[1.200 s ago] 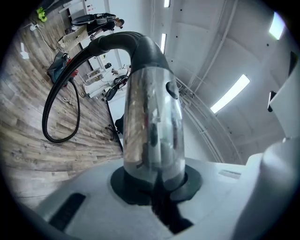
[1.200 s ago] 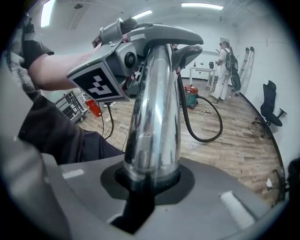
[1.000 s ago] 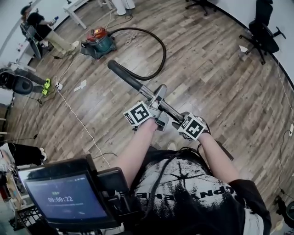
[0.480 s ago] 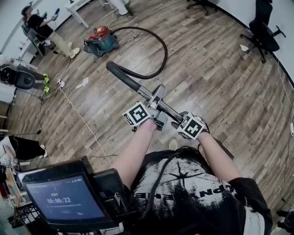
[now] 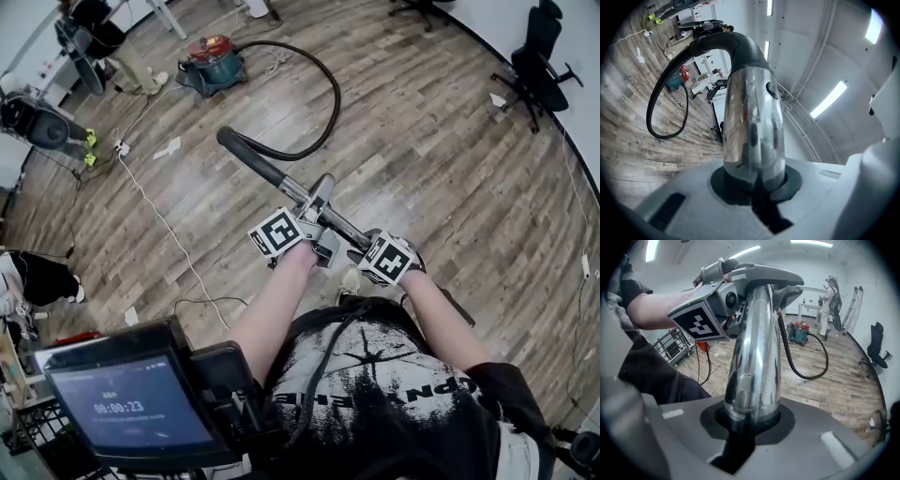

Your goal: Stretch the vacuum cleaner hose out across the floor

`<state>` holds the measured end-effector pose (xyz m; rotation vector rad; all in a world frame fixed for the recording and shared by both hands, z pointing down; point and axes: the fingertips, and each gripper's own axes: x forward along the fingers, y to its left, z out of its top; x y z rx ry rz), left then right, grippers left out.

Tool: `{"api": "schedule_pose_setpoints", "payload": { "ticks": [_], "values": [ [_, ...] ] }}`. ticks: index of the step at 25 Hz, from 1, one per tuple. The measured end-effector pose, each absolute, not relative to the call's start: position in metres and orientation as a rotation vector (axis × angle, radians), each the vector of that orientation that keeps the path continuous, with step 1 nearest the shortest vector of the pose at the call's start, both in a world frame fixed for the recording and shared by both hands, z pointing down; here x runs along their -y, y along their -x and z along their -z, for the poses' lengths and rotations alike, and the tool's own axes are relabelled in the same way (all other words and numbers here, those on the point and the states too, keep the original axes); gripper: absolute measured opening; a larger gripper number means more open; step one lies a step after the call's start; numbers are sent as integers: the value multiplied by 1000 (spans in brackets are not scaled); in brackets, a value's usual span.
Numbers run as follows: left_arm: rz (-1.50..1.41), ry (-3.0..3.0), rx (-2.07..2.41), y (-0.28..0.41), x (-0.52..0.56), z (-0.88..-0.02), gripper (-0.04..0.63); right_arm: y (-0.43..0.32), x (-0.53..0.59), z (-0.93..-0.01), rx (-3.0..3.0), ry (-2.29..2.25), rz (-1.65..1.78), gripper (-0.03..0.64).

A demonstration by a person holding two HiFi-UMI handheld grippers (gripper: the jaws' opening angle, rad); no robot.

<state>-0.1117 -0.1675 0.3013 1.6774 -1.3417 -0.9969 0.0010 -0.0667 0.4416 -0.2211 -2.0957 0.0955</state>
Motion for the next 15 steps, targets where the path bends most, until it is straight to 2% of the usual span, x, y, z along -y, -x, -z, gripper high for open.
{"api": "schedule_pose_setpoints", "payload": {
  "ticks": [7, 15],
  "values": [
    [1033, -1671, 1312, 99, 98, -310, 38, -17, 0, -449, 2069, 199, -77, 75],
    [1023, -1666, 1220, 46, 50, -330, 38, -70, -55, -463, 2030, 122, -117, 75]
  ]
}}
